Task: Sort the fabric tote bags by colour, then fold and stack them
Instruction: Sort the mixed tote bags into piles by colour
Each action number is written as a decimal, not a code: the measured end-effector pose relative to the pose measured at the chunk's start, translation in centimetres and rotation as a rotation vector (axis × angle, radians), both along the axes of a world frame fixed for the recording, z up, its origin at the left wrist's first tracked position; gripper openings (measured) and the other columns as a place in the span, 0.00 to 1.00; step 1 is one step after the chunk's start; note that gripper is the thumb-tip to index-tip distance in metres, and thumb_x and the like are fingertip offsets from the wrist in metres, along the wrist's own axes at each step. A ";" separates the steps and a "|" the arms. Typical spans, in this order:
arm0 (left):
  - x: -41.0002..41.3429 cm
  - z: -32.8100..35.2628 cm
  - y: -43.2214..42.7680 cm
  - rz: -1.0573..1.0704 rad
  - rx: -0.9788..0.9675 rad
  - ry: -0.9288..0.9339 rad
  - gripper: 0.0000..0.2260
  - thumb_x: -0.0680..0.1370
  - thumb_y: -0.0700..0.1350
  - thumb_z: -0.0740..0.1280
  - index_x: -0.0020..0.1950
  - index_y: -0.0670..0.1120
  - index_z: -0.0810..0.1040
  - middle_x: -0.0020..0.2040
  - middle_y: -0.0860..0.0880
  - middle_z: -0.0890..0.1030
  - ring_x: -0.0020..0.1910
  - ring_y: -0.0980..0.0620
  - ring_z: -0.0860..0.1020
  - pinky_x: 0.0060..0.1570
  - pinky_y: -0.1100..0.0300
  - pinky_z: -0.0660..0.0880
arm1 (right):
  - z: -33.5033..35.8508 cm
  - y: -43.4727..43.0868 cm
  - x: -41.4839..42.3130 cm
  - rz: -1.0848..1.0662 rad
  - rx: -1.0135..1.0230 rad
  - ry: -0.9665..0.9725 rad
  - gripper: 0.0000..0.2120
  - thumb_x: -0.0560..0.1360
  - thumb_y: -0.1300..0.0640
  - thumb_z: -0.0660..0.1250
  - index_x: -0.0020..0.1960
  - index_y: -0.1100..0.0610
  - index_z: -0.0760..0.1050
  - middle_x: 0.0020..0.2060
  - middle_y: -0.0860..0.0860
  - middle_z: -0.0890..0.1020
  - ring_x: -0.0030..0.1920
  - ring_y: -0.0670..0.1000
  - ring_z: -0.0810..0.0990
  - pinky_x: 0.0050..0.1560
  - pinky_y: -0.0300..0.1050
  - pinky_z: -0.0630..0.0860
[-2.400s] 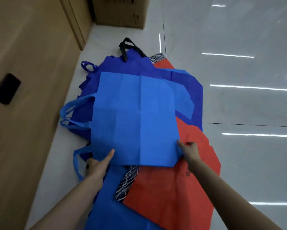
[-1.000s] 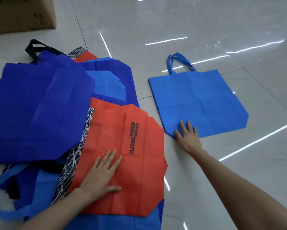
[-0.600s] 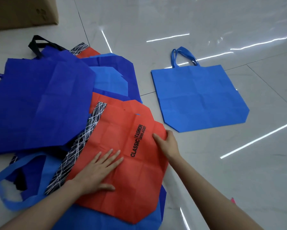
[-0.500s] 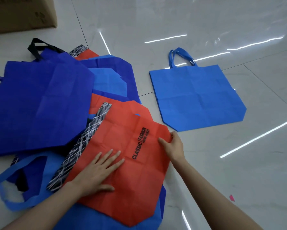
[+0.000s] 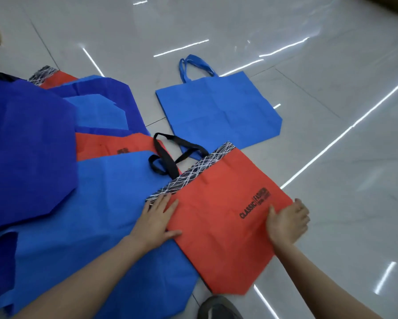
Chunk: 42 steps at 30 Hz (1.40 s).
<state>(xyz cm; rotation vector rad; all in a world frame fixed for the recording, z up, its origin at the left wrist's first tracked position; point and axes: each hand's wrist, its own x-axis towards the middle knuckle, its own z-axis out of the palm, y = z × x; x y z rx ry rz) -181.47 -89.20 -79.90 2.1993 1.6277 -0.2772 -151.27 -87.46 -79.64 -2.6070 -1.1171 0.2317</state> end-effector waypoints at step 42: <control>-3.5 0.8 -3.4 0.440 0.067 -0.033 0.38 0.75 0.69 0.40 0.70 0.42 0.64 0.71 0.38 0.64 0.69 0.41 0.61 0.66 0.47 0.60 | 0.2 2.8 -14.1 0.386 0.292 0.942 0.06 0.78 0.61 0.62 0.51 0.55 0.77 0.44 0.45 0.82 0.45 0.45 0.80 0.46 0.42 0.75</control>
